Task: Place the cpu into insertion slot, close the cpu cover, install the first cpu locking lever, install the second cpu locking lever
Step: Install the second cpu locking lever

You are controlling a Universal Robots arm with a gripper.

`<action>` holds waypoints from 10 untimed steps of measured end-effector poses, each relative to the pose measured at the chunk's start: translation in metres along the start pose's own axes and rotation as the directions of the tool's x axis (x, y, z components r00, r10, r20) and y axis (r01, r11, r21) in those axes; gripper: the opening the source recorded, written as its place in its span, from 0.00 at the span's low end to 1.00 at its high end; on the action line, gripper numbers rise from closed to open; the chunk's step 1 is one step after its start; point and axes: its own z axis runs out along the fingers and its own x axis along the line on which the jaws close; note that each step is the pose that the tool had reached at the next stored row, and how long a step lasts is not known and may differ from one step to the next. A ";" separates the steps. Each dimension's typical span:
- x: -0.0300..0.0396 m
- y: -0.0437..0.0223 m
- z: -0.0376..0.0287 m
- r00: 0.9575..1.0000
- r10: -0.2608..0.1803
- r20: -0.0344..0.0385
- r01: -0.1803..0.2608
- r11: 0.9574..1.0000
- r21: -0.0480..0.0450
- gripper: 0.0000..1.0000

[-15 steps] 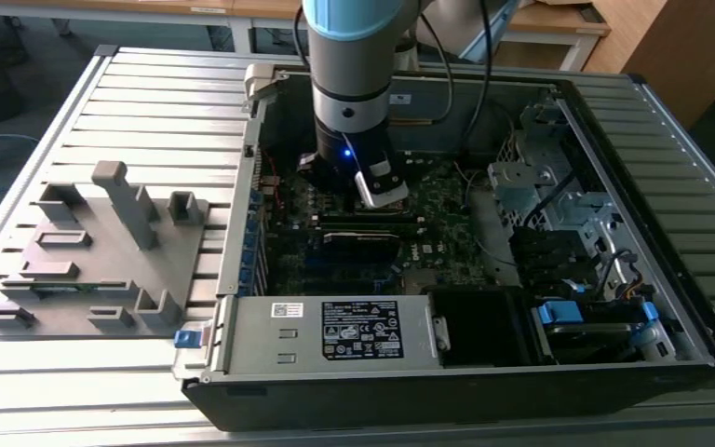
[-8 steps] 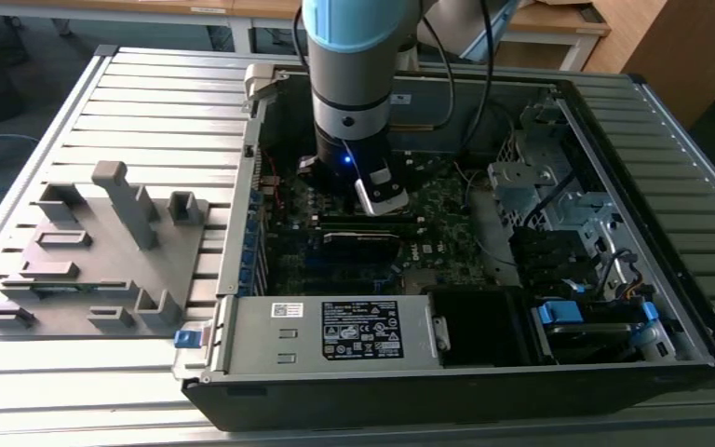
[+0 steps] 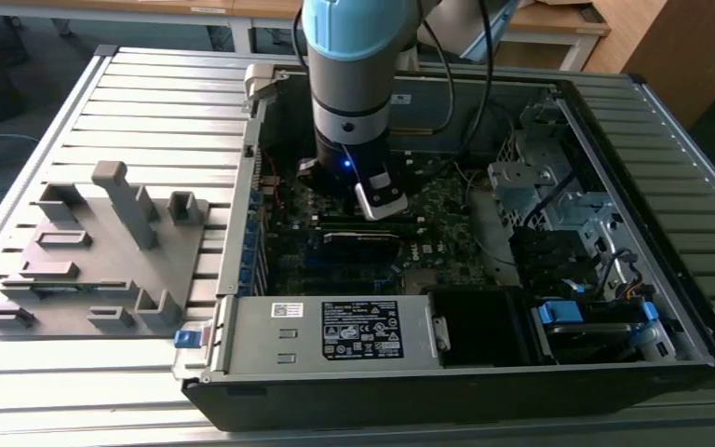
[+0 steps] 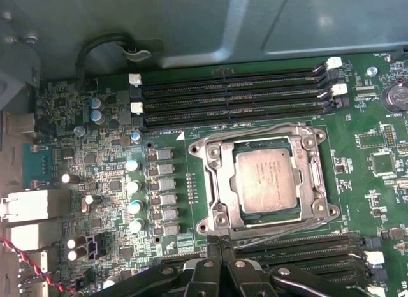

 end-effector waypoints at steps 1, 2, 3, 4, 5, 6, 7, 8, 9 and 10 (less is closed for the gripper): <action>0.0001 -0.0001 0.0005 1.000 0.000 0.000 0.000 1.000 -0.001 0.10; 0.0002 -0.0002 0.0011 1.000 0.000 0.000 0.000 1.000 -0.002 0.10; 0.0003 -0.0004 0.0016 1.000 0.000 0.000 0.000 1.000 -0.003 0.10; 0.0005 -0.0005 0.0022 1.000 0.000 -0.001 0.000 1.000 -0.004 0.10; 0.0008 -0.0006 0.0027 1.000 0.000 -0.001 0.000 1.000 -0.006 0.10; 0.0012 -0.0007 0.0032 1.000 0.001 -0.001 -0.001 1.000 -0.008 0.10; 0.0016 -0.0008 0.0035 1.000 0.001 -0.002 -0.001 1.000 -0.011 0.10; 0.0017 -0.0008 0.0036 1.000 0.001 -0.002 -0.001 1.000 -0.015 0.10; 0.0017 -0.0008 0.0036 1.000 0.001 -0.002 -0.001 1.000 -0.016 0.10; 0.0018 -0.0008 0.0036 1.000 0.001 -0.002 -0.001 1.000 -0.017 0.10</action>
